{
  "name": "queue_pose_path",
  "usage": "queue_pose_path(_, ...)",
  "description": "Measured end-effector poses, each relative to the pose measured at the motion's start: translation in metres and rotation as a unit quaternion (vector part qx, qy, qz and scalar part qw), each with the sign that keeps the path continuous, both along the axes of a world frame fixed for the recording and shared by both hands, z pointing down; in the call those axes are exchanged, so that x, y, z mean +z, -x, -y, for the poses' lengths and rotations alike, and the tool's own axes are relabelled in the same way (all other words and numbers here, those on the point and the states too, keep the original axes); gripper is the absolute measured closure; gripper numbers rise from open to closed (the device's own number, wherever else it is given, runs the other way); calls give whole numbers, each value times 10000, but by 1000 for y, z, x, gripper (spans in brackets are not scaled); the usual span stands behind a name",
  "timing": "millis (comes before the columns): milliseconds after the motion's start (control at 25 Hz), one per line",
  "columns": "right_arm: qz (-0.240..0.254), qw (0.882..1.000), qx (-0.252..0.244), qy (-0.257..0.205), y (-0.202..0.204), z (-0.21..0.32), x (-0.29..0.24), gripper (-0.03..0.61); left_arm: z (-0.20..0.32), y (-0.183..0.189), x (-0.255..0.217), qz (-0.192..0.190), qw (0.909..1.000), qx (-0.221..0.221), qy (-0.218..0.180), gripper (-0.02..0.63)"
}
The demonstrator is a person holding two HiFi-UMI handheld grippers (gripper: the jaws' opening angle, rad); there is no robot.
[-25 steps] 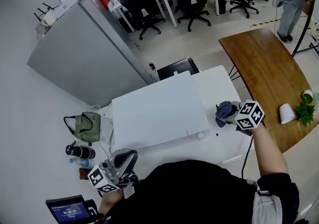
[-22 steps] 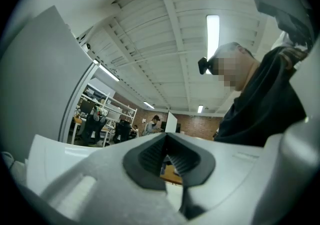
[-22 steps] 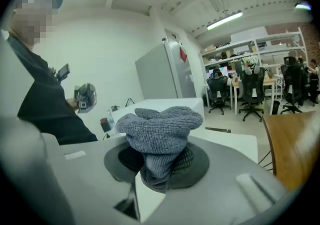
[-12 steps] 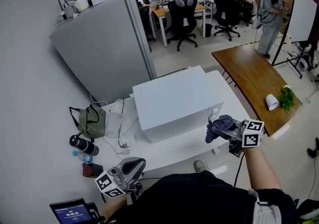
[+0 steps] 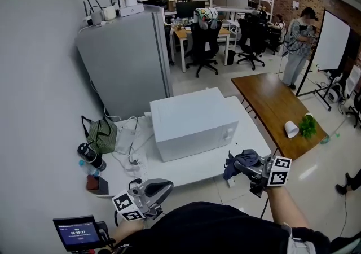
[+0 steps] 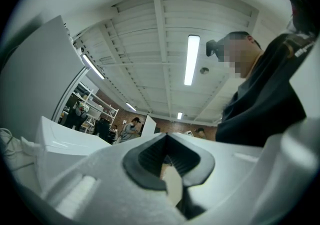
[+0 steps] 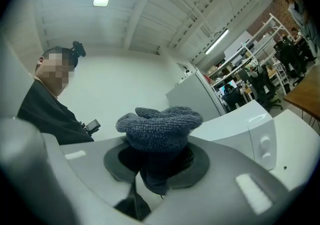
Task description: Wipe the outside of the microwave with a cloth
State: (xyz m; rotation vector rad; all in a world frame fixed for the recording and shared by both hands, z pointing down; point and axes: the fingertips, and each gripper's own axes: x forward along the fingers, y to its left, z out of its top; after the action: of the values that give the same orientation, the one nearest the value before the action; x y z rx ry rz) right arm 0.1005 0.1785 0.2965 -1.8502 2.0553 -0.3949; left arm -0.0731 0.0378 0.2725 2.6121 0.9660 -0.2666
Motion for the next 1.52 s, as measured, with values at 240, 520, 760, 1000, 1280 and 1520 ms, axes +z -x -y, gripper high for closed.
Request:
queue_pose_path(240, -117, 9997, -192, -106, 10, -99, -1, 485, -87, -10, -8, -104, 9996, -241, 61, 611)
queue_pose_path(520, -32, 9976, -690, -28, 23, -199, 31, 485, -208, -8, -1, 155, 9991, -355, 192, 611)
queue_pose_path(760, 283, 9927, -1161, -167, 60, -217, 32, 485, -234, 39, -11, 272, 9956, -896, 22, 611)
queue_pose_path(1000, 62, 9920, -1218, -329, 109, -214, 8, 485, -227, 97, -29, 11, 9945, -1048, -28, 611)
queue_pose_path(1280, -99, 9974, -689, -206, 192, -173, -3, 486, -190, 200, -15, 156, 9934, -1088, -320, 611)
queue_pose_path(1520, -375, 9977, -567, 42, 244, -164, -3, 486, -175, 251, -2, 203, 9924, -1197, -185, 611)
